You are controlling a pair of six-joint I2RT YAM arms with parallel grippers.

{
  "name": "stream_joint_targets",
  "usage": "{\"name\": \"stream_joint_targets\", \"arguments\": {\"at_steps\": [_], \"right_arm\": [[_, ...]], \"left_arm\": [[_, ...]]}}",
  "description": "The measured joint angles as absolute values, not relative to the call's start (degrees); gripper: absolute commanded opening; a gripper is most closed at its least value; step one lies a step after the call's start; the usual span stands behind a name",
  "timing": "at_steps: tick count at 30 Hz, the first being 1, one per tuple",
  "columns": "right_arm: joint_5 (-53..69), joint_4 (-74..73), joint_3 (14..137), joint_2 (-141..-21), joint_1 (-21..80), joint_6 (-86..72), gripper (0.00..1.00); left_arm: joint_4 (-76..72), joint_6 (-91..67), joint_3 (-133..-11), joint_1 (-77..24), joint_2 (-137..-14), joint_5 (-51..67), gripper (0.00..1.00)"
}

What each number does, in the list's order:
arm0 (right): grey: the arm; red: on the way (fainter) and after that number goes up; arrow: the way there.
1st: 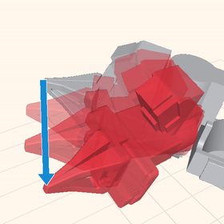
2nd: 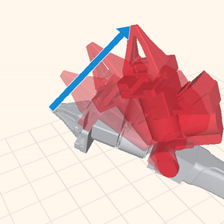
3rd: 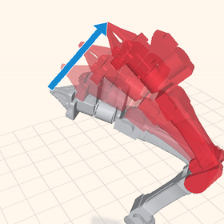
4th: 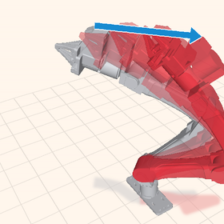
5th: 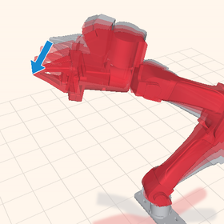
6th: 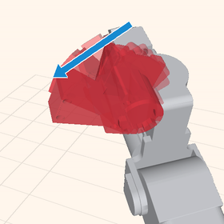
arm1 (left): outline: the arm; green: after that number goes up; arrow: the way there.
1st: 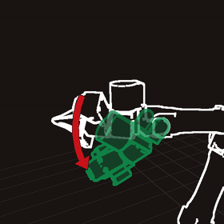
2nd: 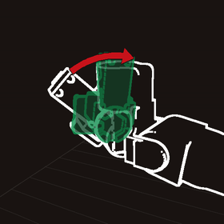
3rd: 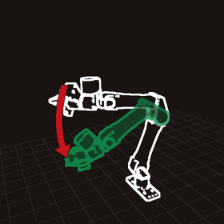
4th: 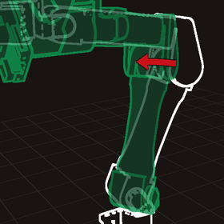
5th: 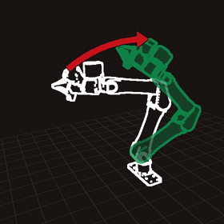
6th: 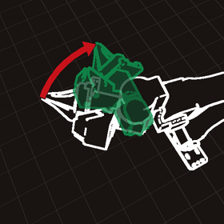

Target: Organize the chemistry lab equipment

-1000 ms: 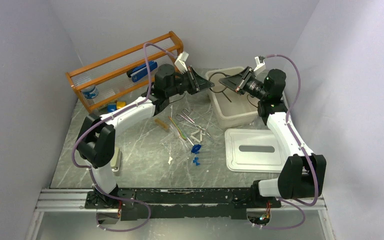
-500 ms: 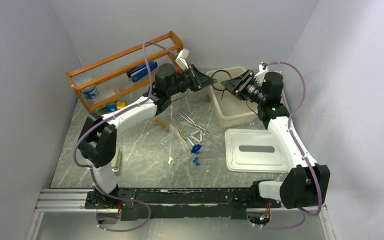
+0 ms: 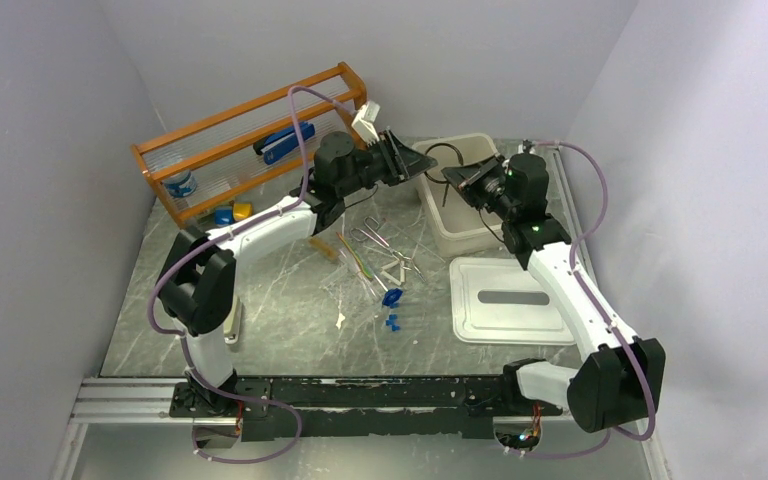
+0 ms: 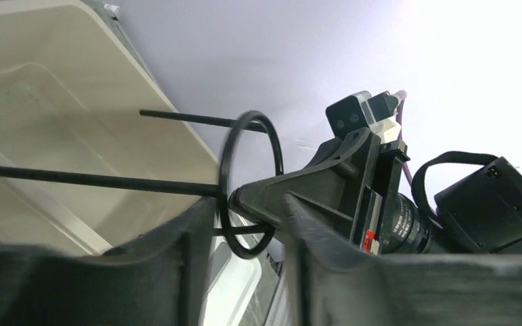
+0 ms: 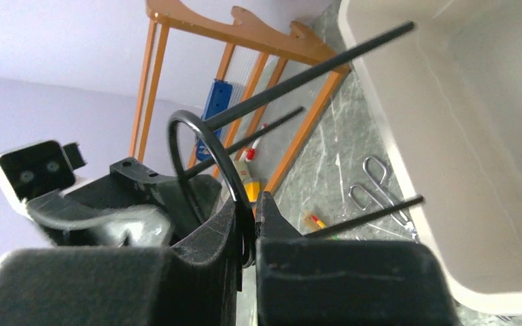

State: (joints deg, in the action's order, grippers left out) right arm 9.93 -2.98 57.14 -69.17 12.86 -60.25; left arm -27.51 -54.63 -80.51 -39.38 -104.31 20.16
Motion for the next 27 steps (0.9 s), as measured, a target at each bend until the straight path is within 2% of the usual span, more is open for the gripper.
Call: {"name": "stream_joint_targets", "arguments": {"at_steps": [3,6,17,27], "right_arm": [[8.4,-3.9,58.1,-69.8,12.9,-60.3,0.00],[6.5,-3.8,58.5,-70.6,12.6,-60.3,0.00],[0.6,8.7,55.1,-75.4,10.9,-62.5,0.00],[-1.3,23.0,47.3,-86.8,10.8,-68.6,0.00]], "left_arm": [[-26.9,-53.4,-80.7,-39.4,-104.2,19.7,0.71],[-25.1,-51.5,-80.7,-39.4,-103.4,18.3,0.78],[-12.3,-40.9,-79.1,-38.3,-88.6,12.0,0.78],[-1.0,-33.2,-68.9,-38.3,-73.1,11.7,0.77]]}}
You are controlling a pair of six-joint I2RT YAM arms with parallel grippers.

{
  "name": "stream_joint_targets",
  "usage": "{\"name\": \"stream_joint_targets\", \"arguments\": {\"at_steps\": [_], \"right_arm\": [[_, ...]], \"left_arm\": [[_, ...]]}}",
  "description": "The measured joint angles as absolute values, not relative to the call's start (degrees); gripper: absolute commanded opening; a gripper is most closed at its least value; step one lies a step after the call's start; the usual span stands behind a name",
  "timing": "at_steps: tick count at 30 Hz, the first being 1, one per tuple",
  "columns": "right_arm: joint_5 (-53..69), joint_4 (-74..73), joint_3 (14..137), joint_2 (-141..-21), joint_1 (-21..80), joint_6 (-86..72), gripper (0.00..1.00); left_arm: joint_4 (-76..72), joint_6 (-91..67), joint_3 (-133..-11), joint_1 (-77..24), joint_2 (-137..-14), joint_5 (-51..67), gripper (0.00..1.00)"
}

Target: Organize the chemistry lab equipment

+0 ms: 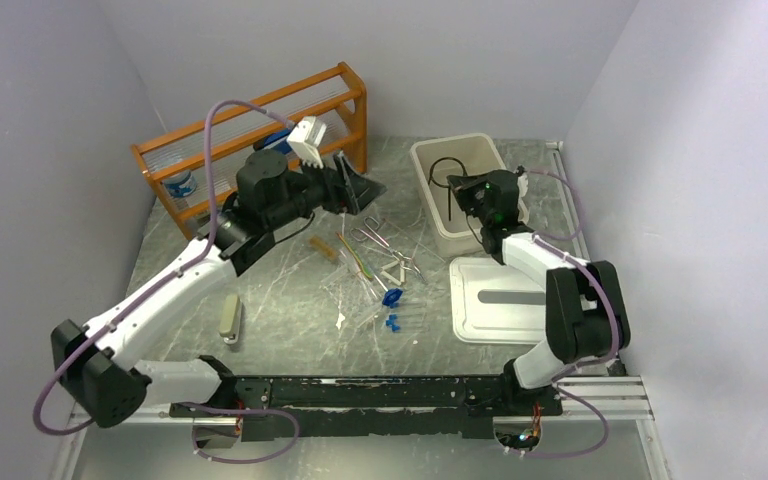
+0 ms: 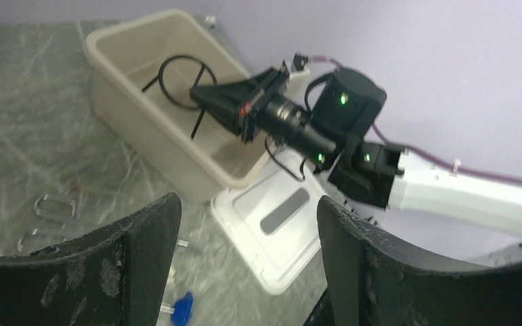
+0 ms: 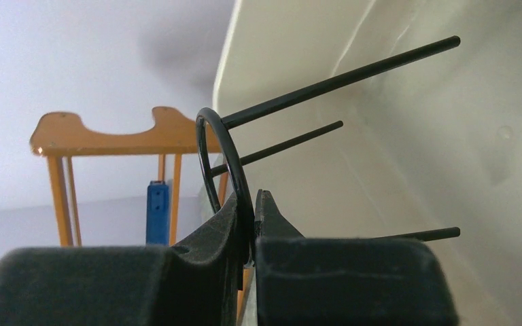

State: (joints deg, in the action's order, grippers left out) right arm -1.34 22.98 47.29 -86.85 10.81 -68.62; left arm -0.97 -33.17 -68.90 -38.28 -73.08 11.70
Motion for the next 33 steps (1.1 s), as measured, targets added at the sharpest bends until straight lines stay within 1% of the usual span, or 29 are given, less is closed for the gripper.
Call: {"name": "stream_joint_targets", "arguments": {"at_steps": [4,9,14,15,18,21,23,25,28,33], "right_arm": [[-1.8,27.8,47.4,-92.5,10.0,-71.4,0.00],[-1.7,33.8,47.9,-100.2,9.3,-75.0,0.00],[-0.8,38.8,50.3,-104.1,9.3,-77.2,0.00],[-0.8,39.2,50.9,-104.7,9.3,-77.5,0.02],[-0.7,39.4,52.8,-106.3,9.3,-77.9,0.14],[-0.6,38.4,54.7,-107.4,9.2,-78.1,0.35],[-0.3,36.9,55.6,-107.5,9.2,-78.3,0.46],[-0.4,34.2,56.4,-107.4,9.2,-78.1,0.52],[-1.4,29.5,57.6,-106.5,9.2,-77.8,0.60],[-5.5,19.8,60.9,-103.1,9.6,-75.7,0.68]], "left_arm": [[5.8,-31.1,-65.5,-38.3,-67.3,10.8,0.77],[13.9,-28.9,-64.1,-38.3,-61.3,7.7,0.77],[19.2,-27.9,-62.9,-38.3,-58.0,4.9,0.76],[20.1,-27.8,-62.7,-38.3,-58.0,4.4,0.76],[21.8,-27.8,-62.4,-38.3,-58.4,3.9,0.75],[22.8,-27.8,-62.4,-38.3,-59.0,3.7,0.75],[23.1,-27.8,-62.4,-38.3,-59.2,3.6,0.75],[23.1,-27.7,-62.4,-38.3,-59.3,3.6,0.75],[23.3,-27.6,-62.4,-38.3,-59.3,3.5,0.75],[24.1,-27.3,-62.4,-38.3,-59.2,2.8,0.76]]}}
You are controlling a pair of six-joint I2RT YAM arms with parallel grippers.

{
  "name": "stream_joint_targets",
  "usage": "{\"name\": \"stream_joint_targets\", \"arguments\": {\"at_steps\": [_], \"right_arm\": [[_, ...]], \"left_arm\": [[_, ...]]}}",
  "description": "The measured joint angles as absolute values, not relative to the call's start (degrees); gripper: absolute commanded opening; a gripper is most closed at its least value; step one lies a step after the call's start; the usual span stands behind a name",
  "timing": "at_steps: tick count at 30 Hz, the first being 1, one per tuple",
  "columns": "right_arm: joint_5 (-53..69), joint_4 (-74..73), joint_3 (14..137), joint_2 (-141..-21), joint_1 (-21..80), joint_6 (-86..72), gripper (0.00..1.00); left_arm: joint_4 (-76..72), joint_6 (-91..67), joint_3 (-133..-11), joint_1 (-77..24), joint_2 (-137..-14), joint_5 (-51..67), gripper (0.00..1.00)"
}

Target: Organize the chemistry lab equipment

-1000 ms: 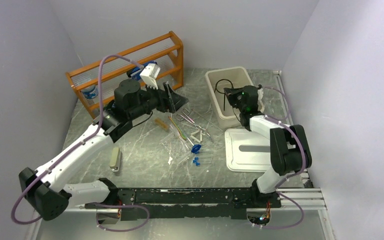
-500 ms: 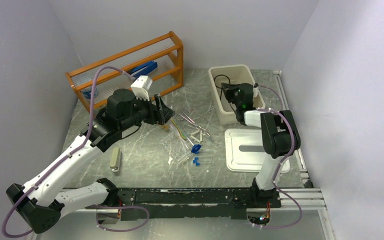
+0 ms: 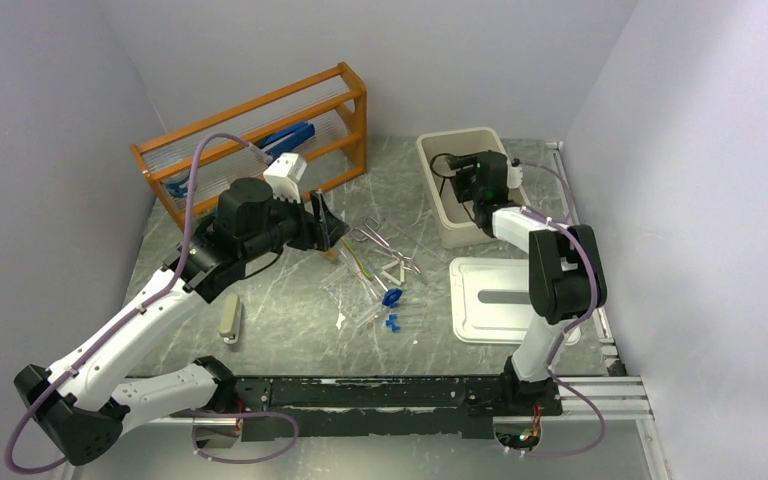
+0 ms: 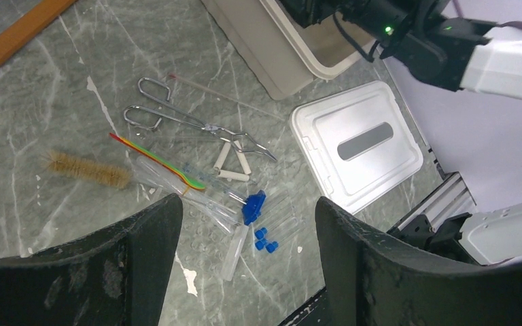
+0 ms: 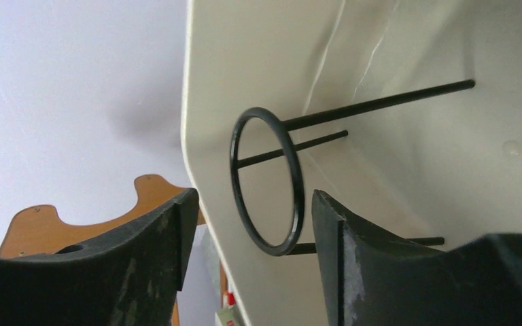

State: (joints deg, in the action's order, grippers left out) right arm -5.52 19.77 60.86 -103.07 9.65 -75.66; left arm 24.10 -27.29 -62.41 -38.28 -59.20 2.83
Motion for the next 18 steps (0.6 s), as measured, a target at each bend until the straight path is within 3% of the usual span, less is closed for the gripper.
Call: {"name": "stream_joint_targets", "arguments": {"at_steps": [18], "right_arm": [[-23.9,-7.0,70.6,-98.0,14.5,-59.3,0.67]], "left_arm": [[28.6,-24.9,-62.4,-38.3,-54.6,-1.8,0.80]]}}
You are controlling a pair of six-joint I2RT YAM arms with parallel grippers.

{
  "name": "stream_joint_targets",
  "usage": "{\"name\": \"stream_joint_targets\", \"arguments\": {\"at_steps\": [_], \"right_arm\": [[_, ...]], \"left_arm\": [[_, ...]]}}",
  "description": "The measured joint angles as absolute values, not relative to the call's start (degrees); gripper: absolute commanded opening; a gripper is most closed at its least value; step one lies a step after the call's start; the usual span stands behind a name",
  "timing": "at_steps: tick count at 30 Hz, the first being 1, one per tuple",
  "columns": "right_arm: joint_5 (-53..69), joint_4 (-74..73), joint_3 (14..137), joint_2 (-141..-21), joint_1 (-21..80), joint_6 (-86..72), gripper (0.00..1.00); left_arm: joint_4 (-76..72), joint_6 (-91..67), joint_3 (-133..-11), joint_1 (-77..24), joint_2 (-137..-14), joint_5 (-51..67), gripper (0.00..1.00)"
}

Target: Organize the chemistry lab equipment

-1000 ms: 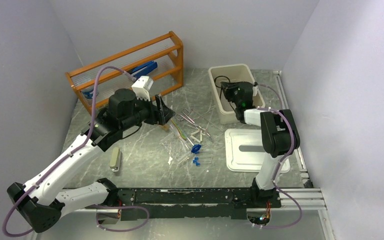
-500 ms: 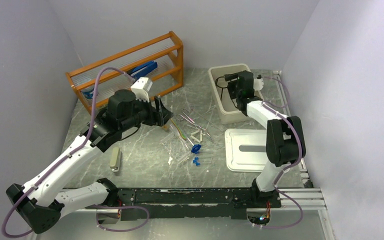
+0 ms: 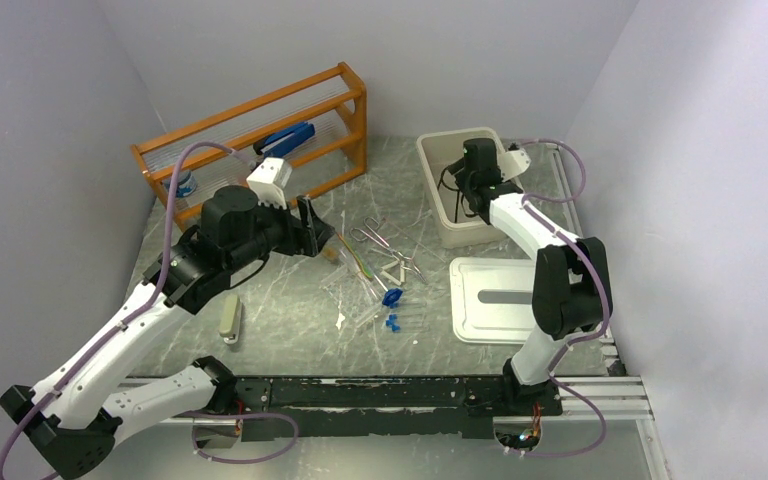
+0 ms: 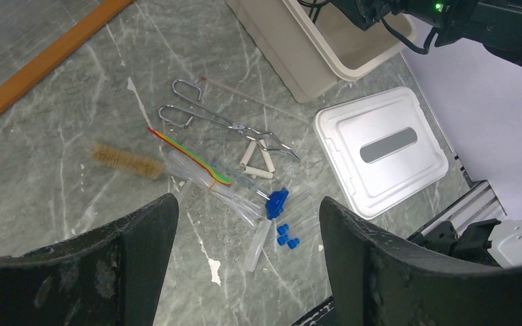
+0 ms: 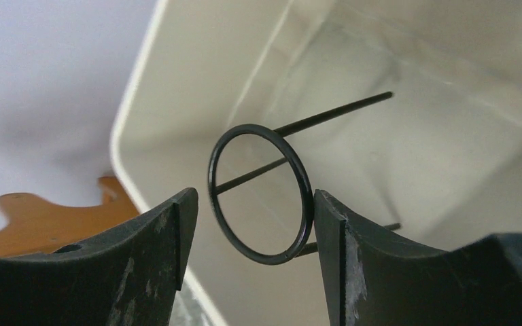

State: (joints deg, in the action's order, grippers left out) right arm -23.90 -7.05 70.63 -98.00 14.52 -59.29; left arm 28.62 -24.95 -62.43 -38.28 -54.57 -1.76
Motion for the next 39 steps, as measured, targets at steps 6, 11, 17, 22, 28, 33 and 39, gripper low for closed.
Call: {"name": "stream_joint_targets", "arguments": {"at_steps": [6,11,17,22,28,33,39], "right_arm": [[-25.8,-10.4,68.7,-97.6,14.5,-57.2,0.72],[-27.6,-12.6,68.7,-96.3,14.2,-54.5,0.71],[-27.6,-13.3,68.3,-91.7,12.9,-47.4,0.41],[-28.8,-14.4,68.2,-90.2,11.5,-43.5,0.25],[-28.8,-15.6,68.7,-94.7,9.6,-39.7,0.21],[-26.0,-16.7,72.8,-102.6,9.3,-36.2,0.20],[-22.1,-16.4,77.2,-107.7,9.3,-33.5,0.20]], "left_arm": [[29.3,-24.8,-62.4,-38.3,-54.5,-2.3,0.80],[29.6,-24.6,-62.4,-38.3,-54.5,-2.4,0.81],[29.7,-24.4,-62.4,-38.3,-54.3,-2.5,0.81],[29.7,-24.4,-62.4,-38.3,-53.9,-2.6,0.81],[29.7,-24.4,-62.4,-38.3,-53.8,-2.8,0.80],[29.7,-24.4,-62.4,-38.3,-53.8,-2.8,0.80],[29.8,-24.4,-62.4,-38.3,-53.9,-3.1,0.80]]}}
